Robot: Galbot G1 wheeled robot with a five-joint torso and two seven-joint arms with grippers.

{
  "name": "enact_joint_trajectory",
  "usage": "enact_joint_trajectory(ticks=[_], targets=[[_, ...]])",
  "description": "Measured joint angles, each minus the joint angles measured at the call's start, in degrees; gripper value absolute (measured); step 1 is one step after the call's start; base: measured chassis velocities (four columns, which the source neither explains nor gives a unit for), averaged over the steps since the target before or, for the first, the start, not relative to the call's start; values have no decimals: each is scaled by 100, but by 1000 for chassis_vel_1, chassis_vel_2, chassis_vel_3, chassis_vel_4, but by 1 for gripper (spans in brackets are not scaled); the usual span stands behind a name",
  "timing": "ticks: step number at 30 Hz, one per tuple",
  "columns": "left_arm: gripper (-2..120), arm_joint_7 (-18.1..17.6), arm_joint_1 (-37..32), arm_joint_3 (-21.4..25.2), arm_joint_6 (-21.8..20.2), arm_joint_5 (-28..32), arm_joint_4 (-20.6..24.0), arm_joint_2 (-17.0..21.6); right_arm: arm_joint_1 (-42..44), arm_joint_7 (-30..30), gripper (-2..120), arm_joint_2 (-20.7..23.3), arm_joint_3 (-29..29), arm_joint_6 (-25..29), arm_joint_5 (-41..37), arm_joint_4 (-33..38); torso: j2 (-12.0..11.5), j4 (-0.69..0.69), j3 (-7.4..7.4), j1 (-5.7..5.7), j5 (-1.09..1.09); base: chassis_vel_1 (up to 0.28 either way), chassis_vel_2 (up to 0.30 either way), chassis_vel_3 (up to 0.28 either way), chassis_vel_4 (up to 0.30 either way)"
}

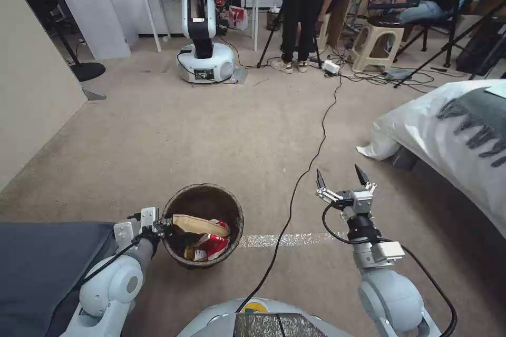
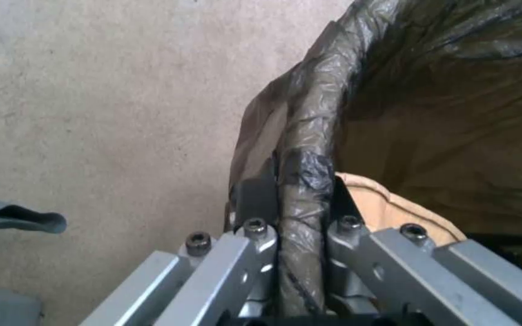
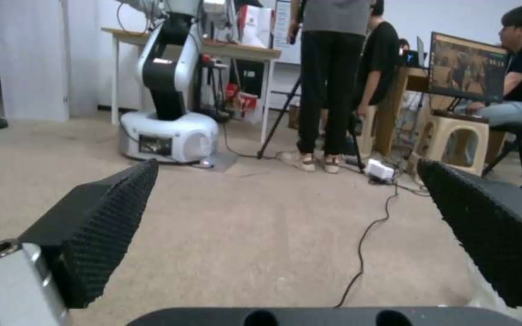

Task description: Pick up the trash bin, then pick up the garbage from the floor and place it into the trash bin.

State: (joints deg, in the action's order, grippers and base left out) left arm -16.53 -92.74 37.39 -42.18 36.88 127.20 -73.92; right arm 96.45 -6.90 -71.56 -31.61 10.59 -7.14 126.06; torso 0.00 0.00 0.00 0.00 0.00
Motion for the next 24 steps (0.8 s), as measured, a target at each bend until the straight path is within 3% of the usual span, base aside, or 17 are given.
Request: enact_joint_trajectory(ticks=[24], targets=[[3,29,303,-66,14,206,-601,21,-4,-7,100,-58,14,9,66,-11,0,1,0,0,2,0,0,0,0]])
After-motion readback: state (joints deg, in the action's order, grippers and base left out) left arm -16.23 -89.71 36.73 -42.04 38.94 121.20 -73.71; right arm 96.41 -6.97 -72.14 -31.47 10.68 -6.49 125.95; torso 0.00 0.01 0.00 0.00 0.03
